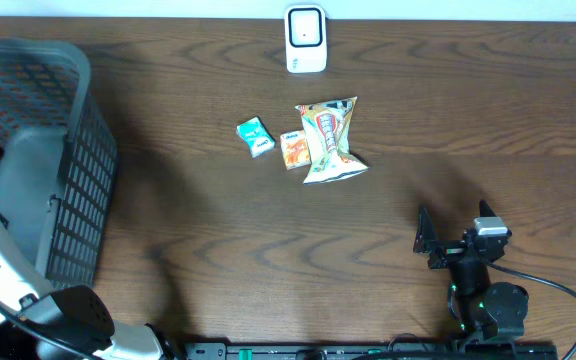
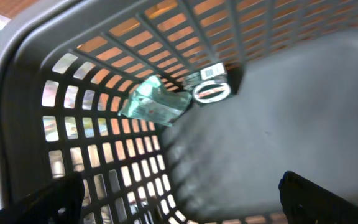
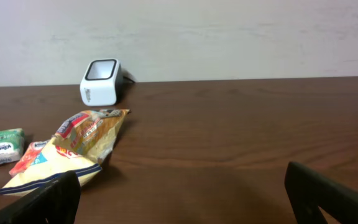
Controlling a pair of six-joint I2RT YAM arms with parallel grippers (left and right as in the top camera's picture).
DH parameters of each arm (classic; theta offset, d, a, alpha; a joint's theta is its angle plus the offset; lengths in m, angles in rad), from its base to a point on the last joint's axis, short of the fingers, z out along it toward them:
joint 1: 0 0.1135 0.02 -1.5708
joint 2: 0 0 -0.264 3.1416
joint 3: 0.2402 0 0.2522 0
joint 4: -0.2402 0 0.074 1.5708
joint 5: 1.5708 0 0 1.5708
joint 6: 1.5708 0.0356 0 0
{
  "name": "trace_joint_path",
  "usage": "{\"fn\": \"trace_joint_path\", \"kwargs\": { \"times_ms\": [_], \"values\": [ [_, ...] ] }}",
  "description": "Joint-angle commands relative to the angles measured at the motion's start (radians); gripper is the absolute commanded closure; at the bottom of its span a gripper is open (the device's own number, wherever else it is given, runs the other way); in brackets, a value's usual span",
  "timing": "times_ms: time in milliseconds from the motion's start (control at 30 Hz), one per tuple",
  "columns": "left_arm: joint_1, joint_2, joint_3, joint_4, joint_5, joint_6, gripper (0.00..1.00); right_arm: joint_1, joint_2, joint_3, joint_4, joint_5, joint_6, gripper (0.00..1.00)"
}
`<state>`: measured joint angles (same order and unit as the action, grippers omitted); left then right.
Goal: Scan the item barcode
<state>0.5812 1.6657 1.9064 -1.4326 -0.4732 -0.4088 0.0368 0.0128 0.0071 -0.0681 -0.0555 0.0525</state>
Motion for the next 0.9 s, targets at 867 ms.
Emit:
{"fn": "trace_joint_path", "kwargs": {
  "times_ms": [867],
  "values": [
    [0.221,-0.005,-0.659,0.559,0.002,0.414,0.16,-0.005,0.000,-0.001,-0.003,0.000,0.013,0.01]
  ]
}}
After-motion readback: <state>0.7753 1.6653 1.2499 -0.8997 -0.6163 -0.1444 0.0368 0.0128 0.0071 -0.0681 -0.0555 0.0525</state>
